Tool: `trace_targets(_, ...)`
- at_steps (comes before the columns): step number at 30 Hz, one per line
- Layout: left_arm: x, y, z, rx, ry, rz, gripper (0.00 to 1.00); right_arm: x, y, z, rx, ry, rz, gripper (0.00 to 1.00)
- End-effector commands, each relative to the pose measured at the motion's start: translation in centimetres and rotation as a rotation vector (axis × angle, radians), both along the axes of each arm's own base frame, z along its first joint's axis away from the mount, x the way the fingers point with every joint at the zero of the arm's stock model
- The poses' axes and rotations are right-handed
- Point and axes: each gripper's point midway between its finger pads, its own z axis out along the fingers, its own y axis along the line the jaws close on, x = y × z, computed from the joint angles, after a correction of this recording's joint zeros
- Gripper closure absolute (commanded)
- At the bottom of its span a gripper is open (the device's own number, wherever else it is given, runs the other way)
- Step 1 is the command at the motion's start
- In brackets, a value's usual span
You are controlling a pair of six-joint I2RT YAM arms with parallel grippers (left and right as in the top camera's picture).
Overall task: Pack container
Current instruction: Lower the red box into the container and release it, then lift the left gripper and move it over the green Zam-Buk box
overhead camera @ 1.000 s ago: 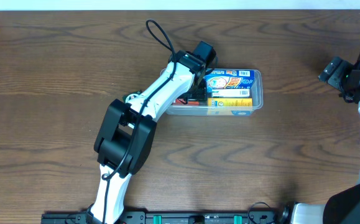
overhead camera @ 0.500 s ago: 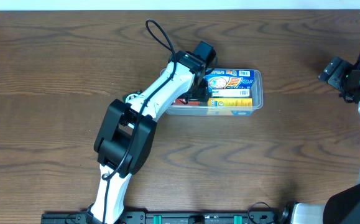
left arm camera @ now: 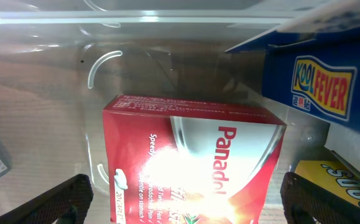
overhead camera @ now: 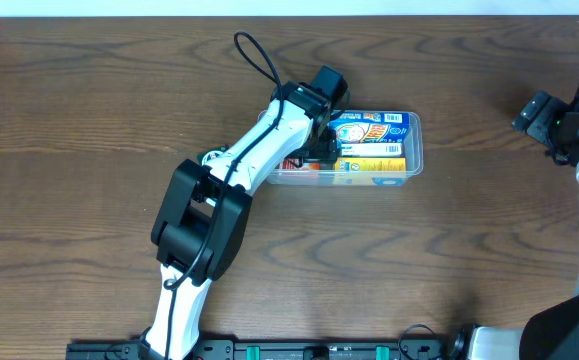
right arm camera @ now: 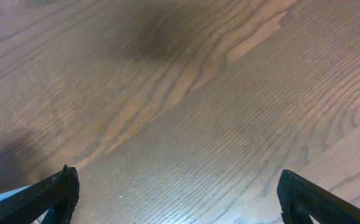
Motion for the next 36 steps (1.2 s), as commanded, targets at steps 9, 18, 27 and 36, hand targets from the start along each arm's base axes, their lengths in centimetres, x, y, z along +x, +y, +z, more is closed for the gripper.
trace_targets(9,0.4,0.1,4.7,-0.037,-0.083,-0.036,0.03,0.0,-0.4,0.3,-0.002,-0.008,-0.021,0.01)
trace_targets(18,0.3,1.0,12.4,-0.101,-0.229,-0.093,0.01,0.0,-0.4,0.3,-0.002,-0.008,-0.021,0.01)
trace_targets(27,1.8,10.1,13.6,-0.043,-0.210,0.107,0.01,0.0,-0.4,0.3,-0.002,-0.009,-0.021,0.01)
trace_targets(36,1.1,17.5,9.3,0.014,-0.083,0.281,0.01,0.0,-0.4,0.3,-0.002,-0.008,-0.021,0.01)
